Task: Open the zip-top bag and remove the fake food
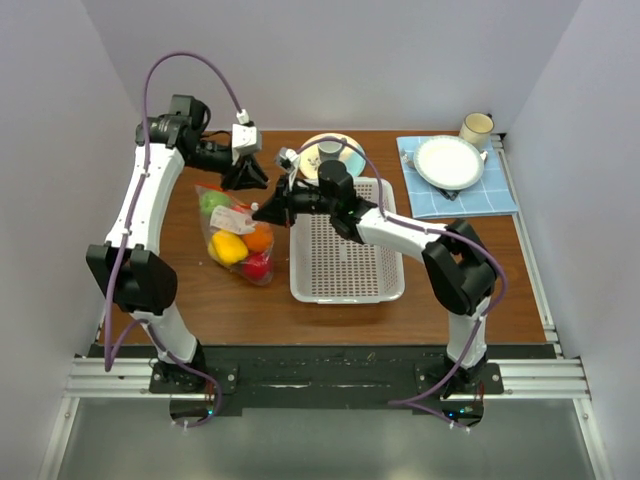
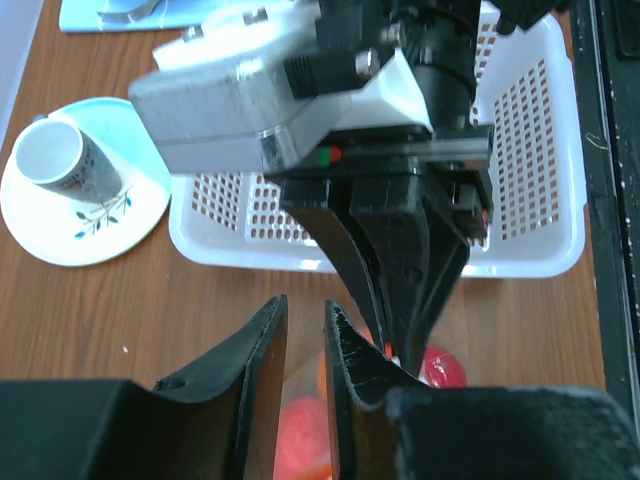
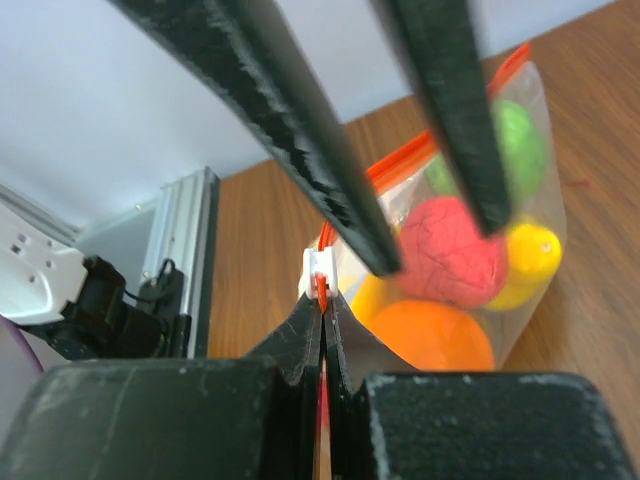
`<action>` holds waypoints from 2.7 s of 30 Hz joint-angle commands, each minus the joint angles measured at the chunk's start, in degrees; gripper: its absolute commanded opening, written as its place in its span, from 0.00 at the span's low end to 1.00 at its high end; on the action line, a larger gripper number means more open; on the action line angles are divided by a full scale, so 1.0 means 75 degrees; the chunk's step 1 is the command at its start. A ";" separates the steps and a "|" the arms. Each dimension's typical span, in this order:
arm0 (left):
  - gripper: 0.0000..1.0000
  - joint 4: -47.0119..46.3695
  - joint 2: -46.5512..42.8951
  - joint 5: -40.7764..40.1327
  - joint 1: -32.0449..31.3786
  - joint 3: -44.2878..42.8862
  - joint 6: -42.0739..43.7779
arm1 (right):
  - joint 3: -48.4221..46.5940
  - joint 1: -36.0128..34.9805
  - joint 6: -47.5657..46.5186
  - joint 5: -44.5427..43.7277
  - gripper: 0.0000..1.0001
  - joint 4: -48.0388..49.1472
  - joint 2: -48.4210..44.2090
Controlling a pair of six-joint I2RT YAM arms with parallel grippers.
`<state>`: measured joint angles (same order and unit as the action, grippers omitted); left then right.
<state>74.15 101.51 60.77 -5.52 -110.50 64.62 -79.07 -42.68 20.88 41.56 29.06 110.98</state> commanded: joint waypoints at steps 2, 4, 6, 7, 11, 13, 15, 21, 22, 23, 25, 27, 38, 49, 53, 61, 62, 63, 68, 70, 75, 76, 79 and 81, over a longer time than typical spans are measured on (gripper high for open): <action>0.32 0.0168 -0.0796 -0.0135 0.0126 0.0248 0.0220 | -0.0087 0.0041 -0.0827 -0.0045 0.00 -0.0628 -0.0781; 0.52 0.0180 -0.0925 -0.0099 0.0115 0.0435 0.0243 | -0.0028 0.0077 -0.0886 -0.0115 0.00 -0.0663 -0.0828; 0.65 0.0168 -0.1054 -0.0192 0.0115 0.0669 0.0337 | 0.0019 0.0123 -0.0921 -0.0151 0.00 -0.0675 -0.0922; 0.68 0.0180 -0.1078 -0.0239 0.0115 0.0752 0.0349 | -0.0004 0.0158 -0.0979 -0.0162 0.00 -0.0710 -0.0945; 0.75 0.0168 -0.1230 -0.0228 0.0115 0.1104 0.0524 | -0.0168 0.0171 -0.1050 -0.0069 0.00 -0.0956 -0.0911; 0.75 0.0180 -0.1230 -0.0193 0.0115 0.1163 0.0513 | -0.0227 0.0171 -0.1050 -0.0069 0.00 -0.0991 -0.0887; 0.72 0.0180 -0.1230 -0.0286 0.0115 0.1244 0.0583 | -0.0227 0.0170 -0.1097 -0.0092 0.00 -0.1050 -0.0910; 0.64 0.0180 -0.1125 -0.0287 0.0115 0.1444 0.0724 | -0.0309 0.0171 -0.1167 -0.0069 0.00 -0.1144 -0.0911; 0.63 0.0180 -0.1114 -0.0298 0.0115 0.1444 0.0735 | -0.0344 0.0171 -0.1179 -0.0046 0.00 -0.1190 -0.0910; 0.62 0.0180 -0.1079 -0.0310 0.0115 0.1456 0.0759 | -0.0356 0.0171 -0.1179 -0.0011 0.00 -0.1203 -0.0876; 0.62 0.0180 -0.1032 -0.0275 0.0115 0.1479 0.0817 | -0.0391 0.0171 -0.1168 0.0048 0.00 -0.1214 -0.0875; 0.61 0.0180 -0.0961 -0.0217 0.0103 0.1444 0.0829 | -0.0461 0.0159 -0.1191 0.0072 0.00 -0.1272 -0.0852; 0.59 0.0168 -0.0680 -0.0193 0.0009 0.1362 0.0888 | -0.0637 0.0124 -0.1285 0.0130 0.00 -0.1519 -0.0817; 0.41 0.0180 -0.0820 -0.0252 0.0009 0.1257 0.0876 | -0.0813 0.0124 -0.1320 0.0224 0.00 -0.1706 -0.0665; 0.43 0.0168 -0.0820 -0.0240 -0.0002 0.1186 0.0818 | -0.0848 0.0124 -0.1308 0.0248 0.00 -0.1718 -0.0641; 0.52 0.0168 -0.0891 -0.0146 -0.0026 0.1104 0.0736 | -0.0930 0.0112 -0.1308 0.0248 0.00 -0.1777 -0.0582; 0.51 0.0168 -0.0868 -0.0123 -0.0037 0.1104 0.0747 | -0.0954 0.0112 -0.1331 0.0248 0.00 -0.1800 -0.0571; 0.50 0.0168 -0.0856 -0.0099 -0.0049 0.1093 0.0712 | -0.0989 0.0124 -0.1331 0.0248 0.00 -0.1847 -0.0547; 0.39 0.0168 -0.0867 -0.0111 -0.0108 0.1069 0.0724 | -0.1047 0.0124 -0.1390 0.0236 0.00 -0.1952 -0.0536; 0.21 0.0168 -0.0891 -0.0134 -0.0120 0.1046 0.0747 | -0.1048 0.0112 -0.1402 0.0236 0.00 -0.1976 -0.0500; 0.07 0.0180 -0.0914 -0.0626 -0.0131 0.1104 0.0817 | -0.0966 0.0124 -0.1519 0.0166 0.00 -0.2081 -0.0594; 0.06 0.0180 -0.0926 -0.0789 -0.0120 0.1127 0.0841 | -0.0942 0.0147 -0.1565 0.0131 0.00 -0.2128 -0.0652; 0.06 0.0180 -0.0984 -0.1047 -0.0108 0.1221 0.0923 | -0.0860 0.0182 -0.1636 0.0084 0.00 -0.2175 -0.0699; 0.07 0.0180 -0.0973 -0.1165 -0.0073 0.1256 0.0958 | -0.0825 0.0217 -0.1648 0.0037 0.00 -0.2140 -0.0758</action>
<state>76.38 96.29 55.75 -6.42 -100.29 69.71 -83.79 -41.19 9.32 41.21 12.78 107.26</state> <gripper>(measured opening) 0.153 0.007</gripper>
